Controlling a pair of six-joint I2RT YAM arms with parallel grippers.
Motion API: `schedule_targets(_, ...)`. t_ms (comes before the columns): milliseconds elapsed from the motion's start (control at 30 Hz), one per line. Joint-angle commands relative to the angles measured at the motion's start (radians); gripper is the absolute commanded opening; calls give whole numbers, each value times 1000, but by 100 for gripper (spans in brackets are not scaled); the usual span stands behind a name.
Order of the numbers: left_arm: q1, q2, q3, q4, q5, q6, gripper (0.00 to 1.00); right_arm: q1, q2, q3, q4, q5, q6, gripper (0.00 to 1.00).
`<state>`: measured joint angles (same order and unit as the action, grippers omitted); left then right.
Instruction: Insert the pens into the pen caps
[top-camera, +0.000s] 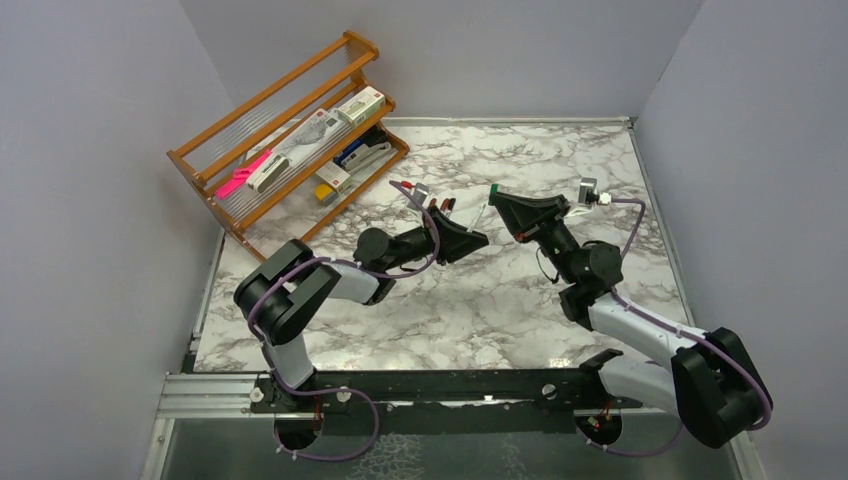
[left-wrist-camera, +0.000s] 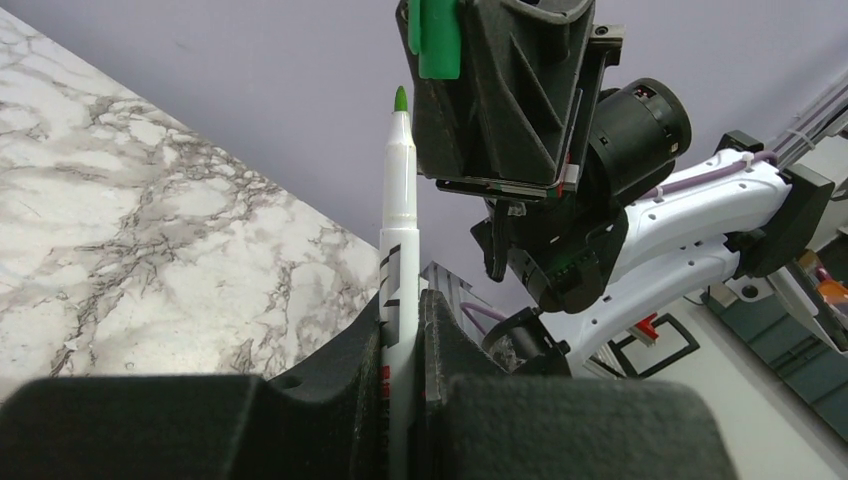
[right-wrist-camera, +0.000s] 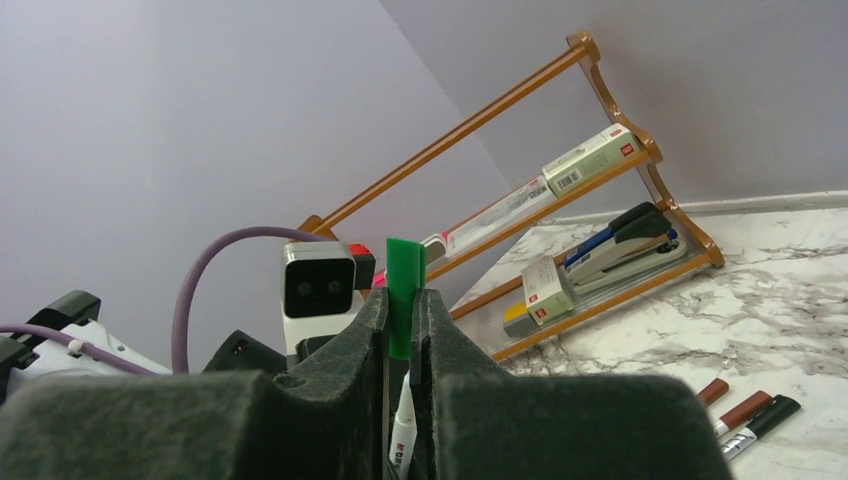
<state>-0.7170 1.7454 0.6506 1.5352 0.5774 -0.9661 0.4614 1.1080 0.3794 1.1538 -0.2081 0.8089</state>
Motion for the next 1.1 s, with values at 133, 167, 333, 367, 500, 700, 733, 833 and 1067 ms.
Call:
schedule_targets(133, -16, -22, 20, 224, 39, 26, 0, 2, 21, 18, 45, -34, -17, 1)
schedule_targets(167, -17, -22, 20, 225, 38, 26, 0, 2, 21, 18, 45, -34, -17, 1)
schedule_targets(333, -18, -23, 20, 223, 35, 27, 0, 2, 20, 19, 42, -43, -15, 1)
schedule_targets(367, -18, -23, 20, 224, 34, 26, 0, 1, 19, 19, 42, -45, -14, 1)
schedule_targets(500, -19, -20, 19, 224, 29, 28, 0, 2, 17, 16, 36, -50, -14, 1)
schedule_targets(700, -19, -32, 15, 226, 21, 32, 0, 2, 16, -2, 34, -50, -10, 1)
schedule_targets(733, -20, -32, 14, 226, 18, 33, 0, 2, 17, -2, 34, -53, -9, 1)
schedule_targets(833, -19, -31, 14, 226, 15, 31, 0, 2, 18, -8, 43, -58, -4, 1)
schedule_targets(1067, -19, -32, 17, 226, 28, 26, 0, 2, 20, -9, 43, -48, -9, 1)
